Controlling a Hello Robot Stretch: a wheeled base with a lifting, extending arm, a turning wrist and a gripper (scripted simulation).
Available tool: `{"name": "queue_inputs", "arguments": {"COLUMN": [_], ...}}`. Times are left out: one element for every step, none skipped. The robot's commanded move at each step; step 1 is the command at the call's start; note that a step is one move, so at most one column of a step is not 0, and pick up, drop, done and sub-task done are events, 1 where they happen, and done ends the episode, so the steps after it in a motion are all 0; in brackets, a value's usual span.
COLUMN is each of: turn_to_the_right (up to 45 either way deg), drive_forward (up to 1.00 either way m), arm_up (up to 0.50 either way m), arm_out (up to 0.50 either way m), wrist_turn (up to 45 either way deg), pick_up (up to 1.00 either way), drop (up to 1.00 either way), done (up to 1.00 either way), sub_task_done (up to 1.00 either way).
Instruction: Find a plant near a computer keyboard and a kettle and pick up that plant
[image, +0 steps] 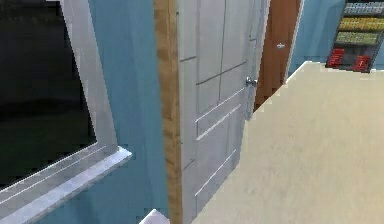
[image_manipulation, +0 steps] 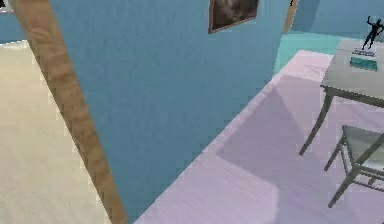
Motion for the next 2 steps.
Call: {"name": "queue_inputs", "arguments": {"turn_to_the_right": [30.0,0.0], "drive_forward": [0.0,0.5], "arm_up": [0.0,0.0], "arm_out": [0.0,0.0], "wrist_turn": [0.0,0.0], "pick_up": [0.0,0.0], "drop": [0.0,0.0], "done": [0.0,0.0], "sub_task_done": [0.0,0.0]}}
